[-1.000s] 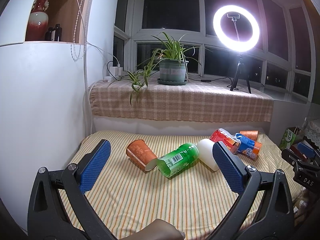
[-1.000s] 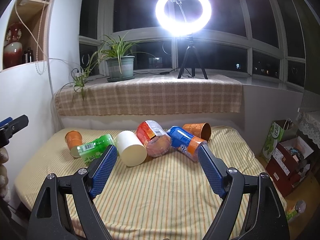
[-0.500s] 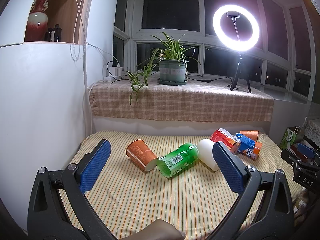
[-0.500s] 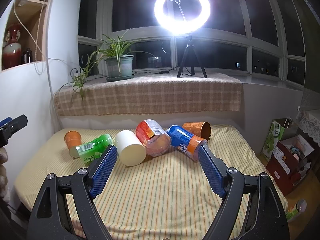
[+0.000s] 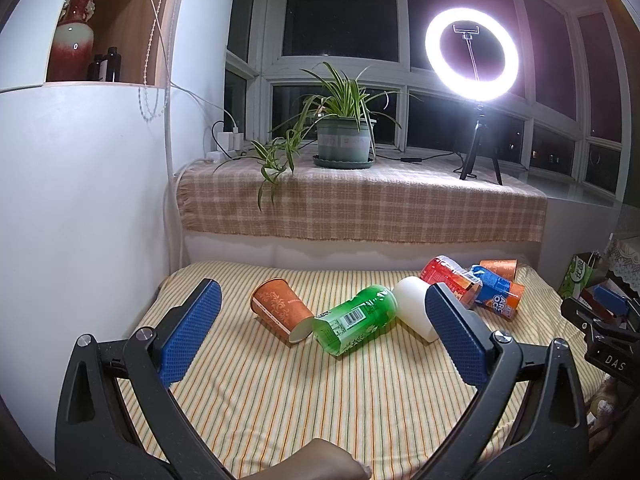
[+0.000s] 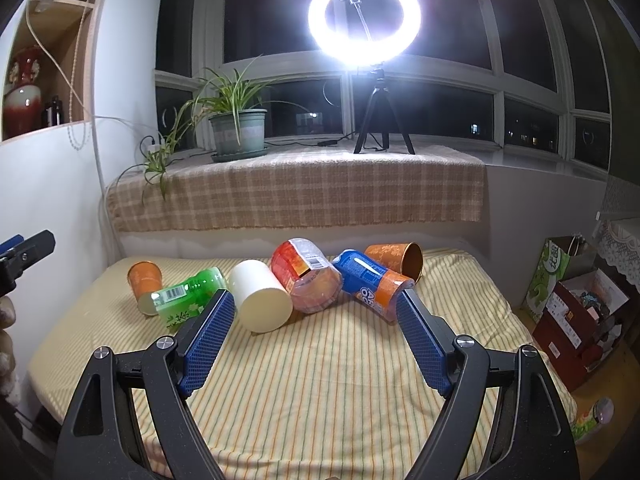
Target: Flip cup upright
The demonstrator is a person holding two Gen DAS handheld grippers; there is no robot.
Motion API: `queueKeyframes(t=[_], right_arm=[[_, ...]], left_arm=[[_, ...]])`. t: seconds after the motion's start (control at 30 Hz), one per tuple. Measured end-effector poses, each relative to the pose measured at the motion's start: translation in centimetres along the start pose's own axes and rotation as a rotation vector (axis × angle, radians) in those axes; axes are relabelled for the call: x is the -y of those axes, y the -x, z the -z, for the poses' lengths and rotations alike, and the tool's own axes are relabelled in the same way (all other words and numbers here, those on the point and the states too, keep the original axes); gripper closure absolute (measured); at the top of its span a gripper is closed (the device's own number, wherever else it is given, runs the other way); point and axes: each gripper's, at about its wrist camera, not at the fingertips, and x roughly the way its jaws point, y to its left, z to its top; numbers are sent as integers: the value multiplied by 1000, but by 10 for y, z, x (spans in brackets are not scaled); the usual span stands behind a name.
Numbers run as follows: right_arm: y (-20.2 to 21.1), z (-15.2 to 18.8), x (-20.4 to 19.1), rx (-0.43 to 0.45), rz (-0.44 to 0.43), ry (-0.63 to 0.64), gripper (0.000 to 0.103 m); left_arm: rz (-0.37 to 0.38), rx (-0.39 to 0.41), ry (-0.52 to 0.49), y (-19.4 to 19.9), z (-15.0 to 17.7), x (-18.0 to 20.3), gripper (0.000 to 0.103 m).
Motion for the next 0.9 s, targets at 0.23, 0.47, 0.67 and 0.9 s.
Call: queueKeyframes(t=[0.23,0.47,0.67,0.9], right_arm=[[-1,1,-2,-2,-1,2,20],[-6,0,-9,-13,-12,15,20],[-16,-2,-16,-38,-49,22,20],[-47,-10,-31,-118,-155,33,20]], left_arm=[[0,-1,0,0,0,0,0],[-1,-6,4,-3,2,2,0],[-14,-21,17,-10,7,-6,0],[-57,-44,35,-11,15,-29,0]])
